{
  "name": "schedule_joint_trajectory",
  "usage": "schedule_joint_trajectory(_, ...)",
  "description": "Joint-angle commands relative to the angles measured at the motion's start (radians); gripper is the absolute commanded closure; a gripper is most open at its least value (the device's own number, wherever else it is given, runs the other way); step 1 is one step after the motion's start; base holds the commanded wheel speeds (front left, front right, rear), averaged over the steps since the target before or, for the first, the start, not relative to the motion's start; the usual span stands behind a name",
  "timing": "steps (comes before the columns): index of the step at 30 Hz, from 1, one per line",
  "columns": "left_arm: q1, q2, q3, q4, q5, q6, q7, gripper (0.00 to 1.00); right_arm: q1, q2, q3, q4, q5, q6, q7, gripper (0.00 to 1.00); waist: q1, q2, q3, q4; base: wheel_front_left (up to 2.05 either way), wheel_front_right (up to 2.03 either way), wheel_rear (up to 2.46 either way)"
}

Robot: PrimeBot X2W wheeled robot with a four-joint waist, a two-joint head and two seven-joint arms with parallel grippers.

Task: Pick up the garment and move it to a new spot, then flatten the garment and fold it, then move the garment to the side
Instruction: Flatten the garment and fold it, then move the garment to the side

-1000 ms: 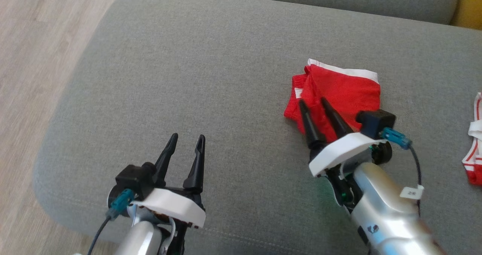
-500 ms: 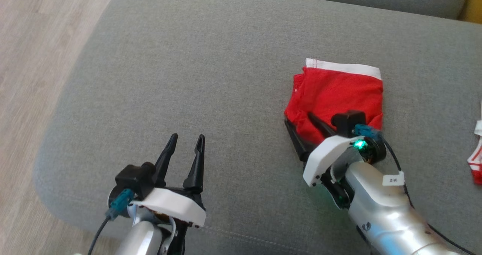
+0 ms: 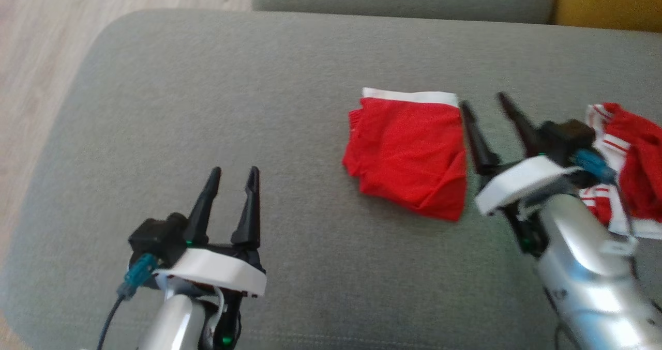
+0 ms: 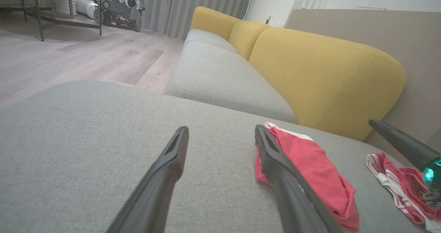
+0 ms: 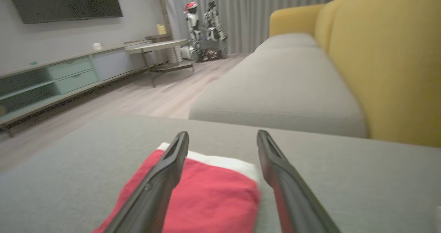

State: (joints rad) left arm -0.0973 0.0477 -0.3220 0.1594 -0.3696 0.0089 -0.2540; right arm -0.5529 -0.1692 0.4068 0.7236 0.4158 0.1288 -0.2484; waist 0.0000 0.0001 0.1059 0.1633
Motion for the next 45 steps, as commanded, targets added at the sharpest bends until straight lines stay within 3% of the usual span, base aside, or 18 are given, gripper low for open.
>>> schedule_joint_trajectory(1,-0.033,0.003,0.051,-0.049,-0.010,0.002,-0.008,0.00,0.054,-0.014,-0.052,-0.110,-0.071,0.002,-0.013,0.00,0.0000,-0.0001,-0.026,-0.048,0.00,0.00,0.00)
schedule_joint_trajectory(9,-0.030,0.003,0.098,-0.086,-0.006,-0.001,-0.008,0.00,0.265,0.024,-0.282,-0.394,-0.276,0.002,-0.013,0.00,0.0000,-0.0001,-0.041,-0.111,0.00,0.00,0.00)
schedule_joint_trajectory(13,-0.019,0.003,0.101,-0.087,-0.001,-0.005,-0.008,0.00,0.344,0.052,-0.326,-0.462,-0.355,0.002,-0.012,0.00,0.0000,-0.0001,-0.042,-0.122,0.00,0.00,0.00)
schedule_joint_trajectory(21,0.015,0.003,0.084,-0.074,0.006,0.000,-0.008,0.00,0.415,0.093,-0.354,-0.500,-0.391,0.002,0.001,0.00,0.0000,-0.0001,-0.039,-0.132,0.00,0.00,0.00)
schedule_joint_trajectory(34,-0.010,0.003,0.077,-0.076,0.019,-0.016,-0.008,0.00,0.364,0.116,-0.335,-0.471,-0.347,0.002,0.071,0.00,0.0000,-0.0001,0.016,-0.102,0.00,0.00,0.00)
schedule_joint_trajectory(39,-0.024,0.003,0.066,-0.071,0.020,-0.024,-0.008,0.00,0.284,0.118,-0.294,-0.383,-0.253,0.002,0.118,0.00,0.0000,-0.0001,0.051,-0.072,0.00,0.00,0.00)
schedule_joint_trajectory(42,-0.037,0.003,0.058,-0.064,0.023,-0.031,-0.008,0.00,0.211,0.119,-0.262,-0.281,-0.123,0.002,0.147,0.00,0.0000,-0.0001,0.075,-0.047,0.00,0.00,0.00)
schedule_joint_trajectory(45,-0.046,0.003,0.052,-0.060,0.024,-0.033,-0.008,0.00,0.157,0.119,-0.252,-0.190,-0.090,0.002,0.156,0.00,0.0000,-0.0001,0.087,-0.029,0.00,0.00,0.00)
